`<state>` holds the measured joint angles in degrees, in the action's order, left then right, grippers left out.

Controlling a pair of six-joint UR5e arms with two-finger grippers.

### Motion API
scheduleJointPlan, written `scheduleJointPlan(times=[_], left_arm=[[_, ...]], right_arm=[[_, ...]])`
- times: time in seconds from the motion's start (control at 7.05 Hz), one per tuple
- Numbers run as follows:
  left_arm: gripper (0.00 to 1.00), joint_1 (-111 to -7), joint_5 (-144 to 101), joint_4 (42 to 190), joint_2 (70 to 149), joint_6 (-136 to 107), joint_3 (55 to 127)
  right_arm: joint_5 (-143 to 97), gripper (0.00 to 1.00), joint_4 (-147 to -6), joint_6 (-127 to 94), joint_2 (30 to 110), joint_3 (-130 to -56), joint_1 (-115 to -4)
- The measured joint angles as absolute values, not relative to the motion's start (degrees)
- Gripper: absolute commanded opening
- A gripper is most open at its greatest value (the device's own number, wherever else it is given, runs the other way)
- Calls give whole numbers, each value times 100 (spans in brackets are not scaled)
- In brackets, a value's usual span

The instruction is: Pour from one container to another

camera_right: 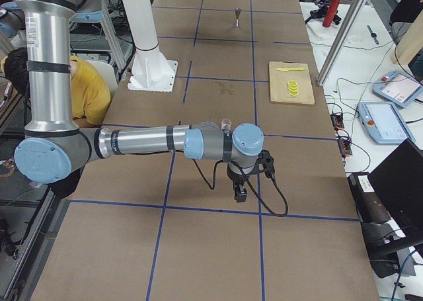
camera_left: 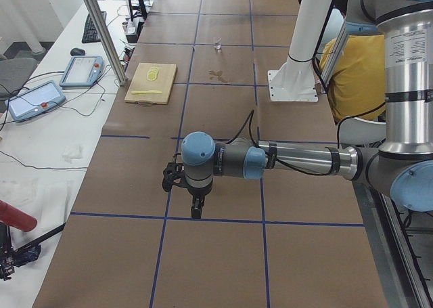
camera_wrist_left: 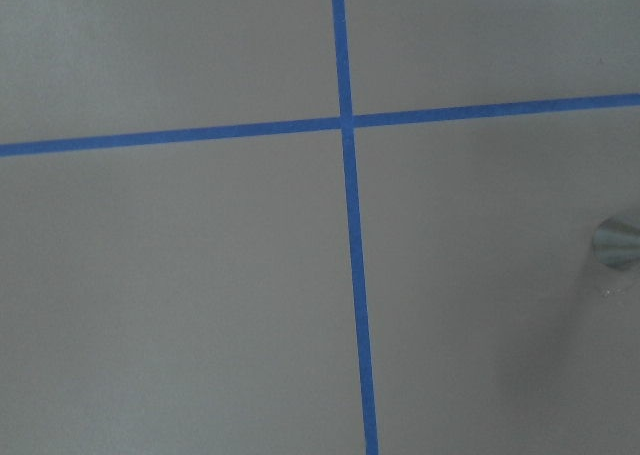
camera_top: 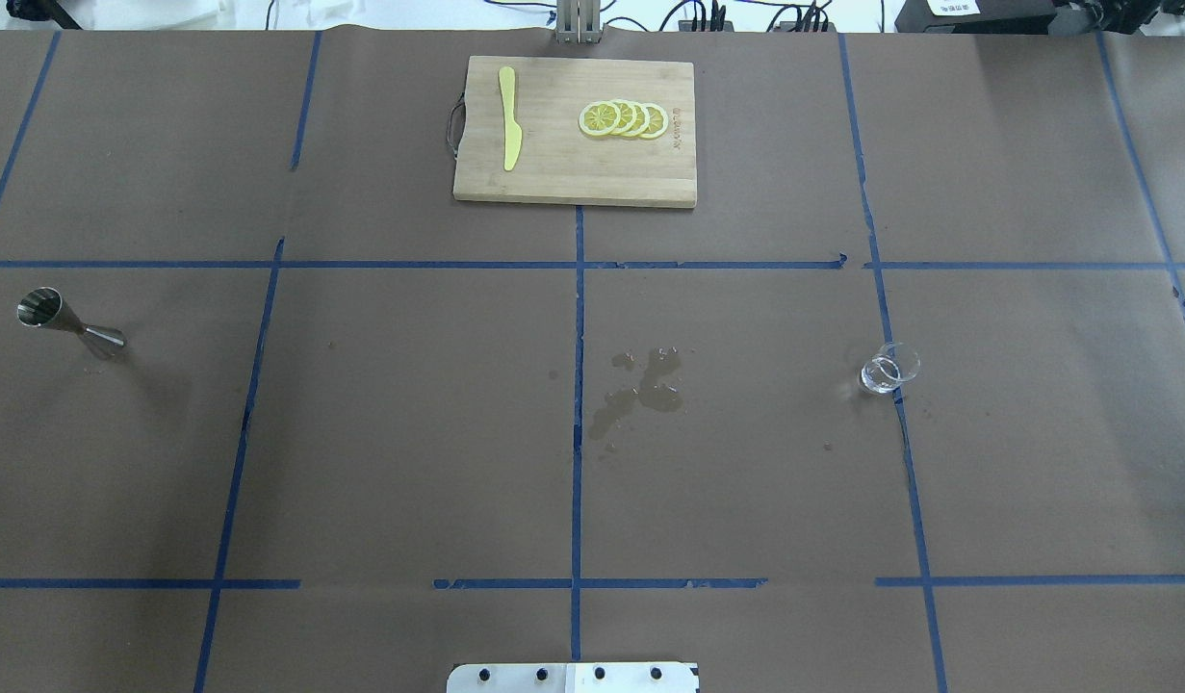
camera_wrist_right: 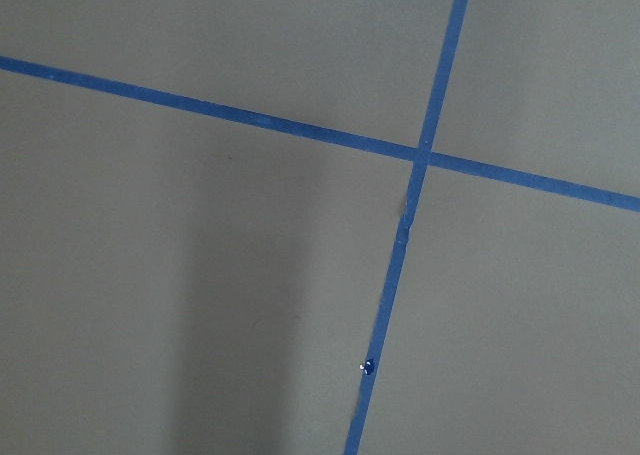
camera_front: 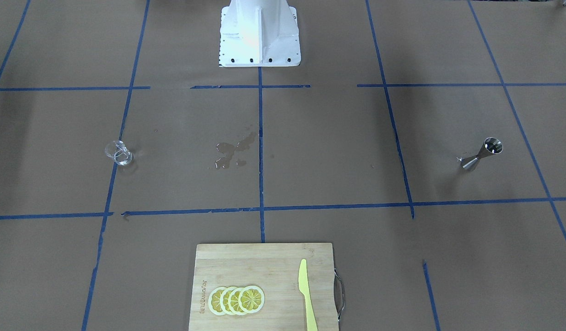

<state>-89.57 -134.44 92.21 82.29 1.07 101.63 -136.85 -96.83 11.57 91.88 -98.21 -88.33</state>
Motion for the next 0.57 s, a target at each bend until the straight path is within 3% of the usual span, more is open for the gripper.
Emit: scheduleJointPlan(times=[0.57], left_arm=[[100,-8996,-13472,9250,8126,92,10201]], right_arm=[[-13788,100,-9677,1149,9184,-9768,-8824]])
